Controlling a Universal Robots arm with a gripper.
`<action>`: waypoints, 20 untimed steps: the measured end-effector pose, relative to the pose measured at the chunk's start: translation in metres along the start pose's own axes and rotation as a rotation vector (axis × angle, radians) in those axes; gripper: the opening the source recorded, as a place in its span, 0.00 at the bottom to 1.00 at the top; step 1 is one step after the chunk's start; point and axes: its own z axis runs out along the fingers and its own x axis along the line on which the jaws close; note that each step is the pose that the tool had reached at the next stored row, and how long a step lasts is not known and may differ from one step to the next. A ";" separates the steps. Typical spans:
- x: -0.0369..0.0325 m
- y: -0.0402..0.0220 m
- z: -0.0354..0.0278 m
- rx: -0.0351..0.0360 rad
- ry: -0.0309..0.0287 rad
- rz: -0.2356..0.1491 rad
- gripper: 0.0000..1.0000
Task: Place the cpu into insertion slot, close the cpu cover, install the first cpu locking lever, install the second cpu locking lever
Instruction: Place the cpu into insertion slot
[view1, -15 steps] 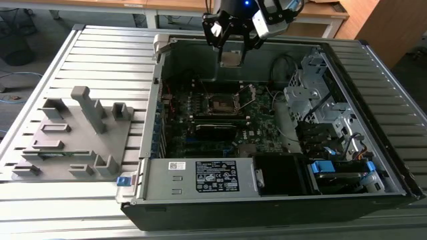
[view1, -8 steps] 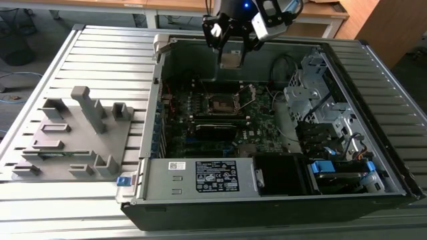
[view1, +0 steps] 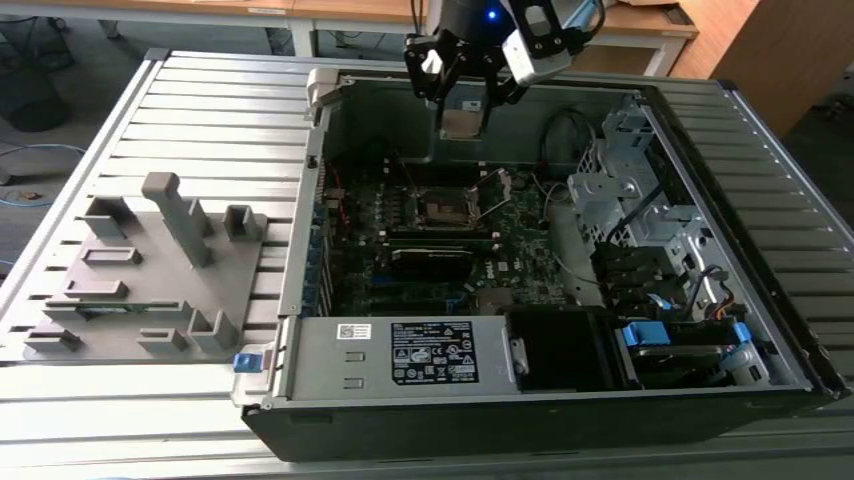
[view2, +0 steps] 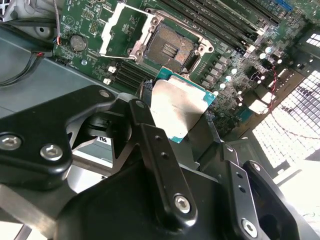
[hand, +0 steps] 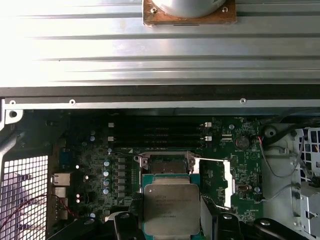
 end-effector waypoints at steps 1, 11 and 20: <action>0.0000 0.0000 0.0001 -0.0001 0.0000 0.000 0.54; -0.0001 -0.0004 0.0051 -0.0001 0.0000 0.000 0.54; -0.0001 -0.0006 0.0066 -0.0004 -0.0002 0.000 0.54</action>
